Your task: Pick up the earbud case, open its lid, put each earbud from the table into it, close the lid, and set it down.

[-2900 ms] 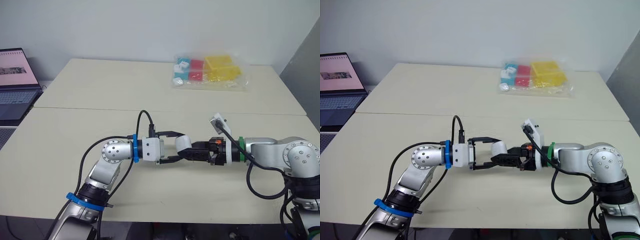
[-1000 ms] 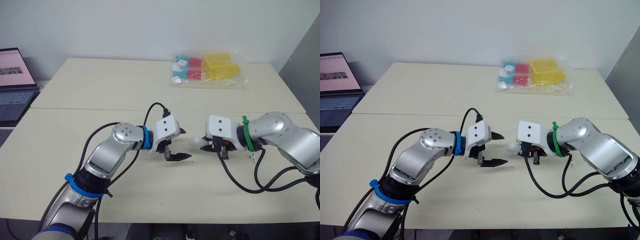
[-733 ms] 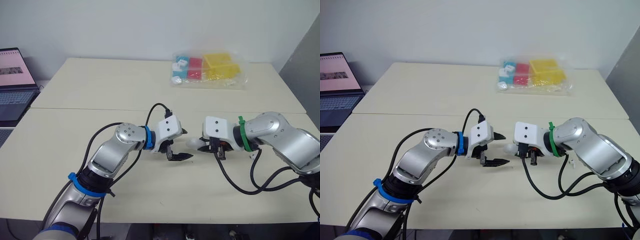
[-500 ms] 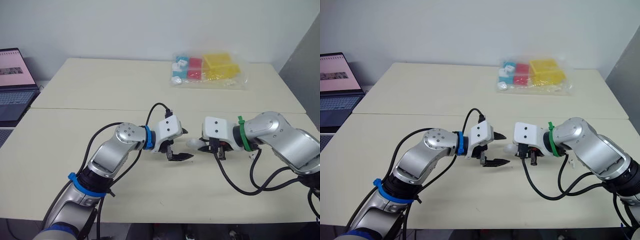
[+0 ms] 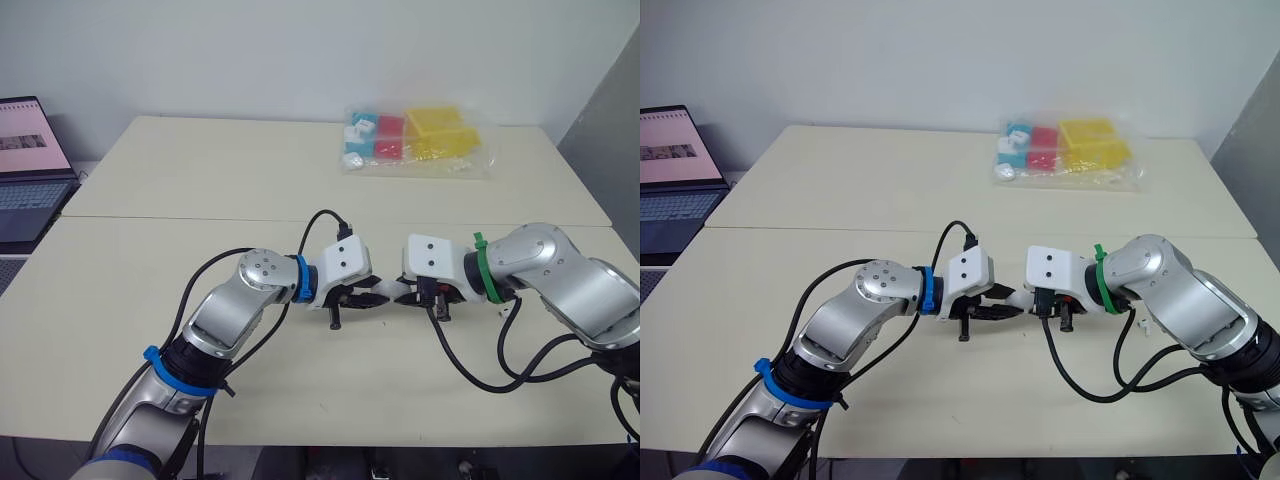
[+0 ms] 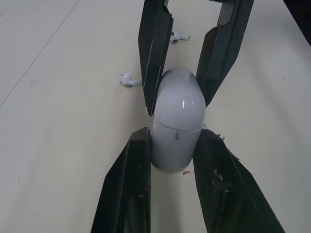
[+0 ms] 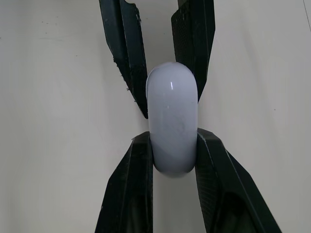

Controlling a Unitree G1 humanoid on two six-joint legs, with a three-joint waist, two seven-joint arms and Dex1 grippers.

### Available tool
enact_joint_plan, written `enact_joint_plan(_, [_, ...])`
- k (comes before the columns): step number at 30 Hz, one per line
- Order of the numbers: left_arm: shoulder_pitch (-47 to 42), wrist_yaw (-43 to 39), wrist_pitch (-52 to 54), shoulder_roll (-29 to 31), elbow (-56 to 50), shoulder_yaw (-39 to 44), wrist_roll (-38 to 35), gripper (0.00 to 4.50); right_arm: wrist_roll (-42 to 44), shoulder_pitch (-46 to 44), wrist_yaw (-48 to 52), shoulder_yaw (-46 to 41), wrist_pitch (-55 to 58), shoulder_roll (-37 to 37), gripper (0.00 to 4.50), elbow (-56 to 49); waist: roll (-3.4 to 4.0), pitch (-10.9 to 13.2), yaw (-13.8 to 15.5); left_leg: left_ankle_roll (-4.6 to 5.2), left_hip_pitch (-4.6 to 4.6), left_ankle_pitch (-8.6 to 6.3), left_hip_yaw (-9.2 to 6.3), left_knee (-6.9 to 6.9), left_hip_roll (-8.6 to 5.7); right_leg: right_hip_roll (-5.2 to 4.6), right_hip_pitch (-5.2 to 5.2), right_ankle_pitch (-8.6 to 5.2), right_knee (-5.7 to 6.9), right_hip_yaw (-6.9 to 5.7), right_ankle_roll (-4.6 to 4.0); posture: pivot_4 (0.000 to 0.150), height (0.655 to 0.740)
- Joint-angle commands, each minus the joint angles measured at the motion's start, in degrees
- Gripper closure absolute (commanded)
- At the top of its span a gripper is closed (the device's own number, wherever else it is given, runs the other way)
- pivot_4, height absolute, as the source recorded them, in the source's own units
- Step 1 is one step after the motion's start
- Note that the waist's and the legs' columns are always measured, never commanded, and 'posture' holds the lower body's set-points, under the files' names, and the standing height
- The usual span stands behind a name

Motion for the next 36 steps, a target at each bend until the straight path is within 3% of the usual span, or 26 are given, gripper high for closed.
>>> enact_joint_plan(1, [-0.4,0.8,-1.9,-0.5,-0.2,0.5,0.5,3.66,-0.2,0.1,0.5,-2.0,-0.2,0.4,3.73,-2.2,0.00,0.0,0.0,0.00,0.00,0.00,0.00,0.00,0.00,0.00,0.00,0.00,0.00,0.00,0.00,0.150,0.7400])
enact_joint_plan(7, [0.0,0.6,-2.5,-0.6,-0.1,0.6,0.4,3.66,-1.1,0.9,2.4,-2.1,-2.0,-1.0,3.73,-2.4,0.00,0.0,0.0,0.00,0.00,0.00,0.01,0.01,0.00,0.00,0.01,0.00,0.00,0.01,0.00,0.150,0.7400])
enact_joint_plan(17, [4.2,-2.0,-7.8,1.3,1.6,1.2,-0.1,3.72,-1.4,2.3,6.4,-7.3,-5.9,-6.2,0.17,0.2,0.00,0.0,0.0,0.00,0.05,0.00,0.03,0.02,0.00,0.00,0.02,0.01,0.05,0.02,-0.01,0.150,0.7400])
enact_joint_plan(22, [7.6,-1.6,-10.0,-1.6,5.8,6.6,-4.9,3.72,-0.5,6.9,11.0,-15.2,-18.4,-10.9,0.12,2.2,0.00,0.0,0.1,0.00,0.04,0.00,0.06,0.03,-0.01,-0.02,0.04,0.01,-0.01,0.02,-0.01,0.150,0.7400])
enact_joint_plan(28, [12.1,0.4,-13.0,-7.4,8.1,13.4,-10.8,3.72,4.3,12.5,7.9,-25.3,-27.6,-3.4,0.12,2.3,-0.01,0.0,0.1,0.00,0.08,0.00,0.10,0.06,0.00,-0.02,0.07,0.01,0.05,0.08,0.00,0.150,0.7400])
enact_joint_plan(36, [12.0,0.8,-15.3,-9.5,6.1,12.9,-11.2,3.72,1.0,13.3,-1.8,-21.0,-24.9,6.3,0.12,-1.3,-0.01,0.0,0.0,-0.03,0.22,0.02,0.10,0.30,0.00,-0.01,0.06,0.01,0.56,0.14,-0.02,0.150,0.7400])
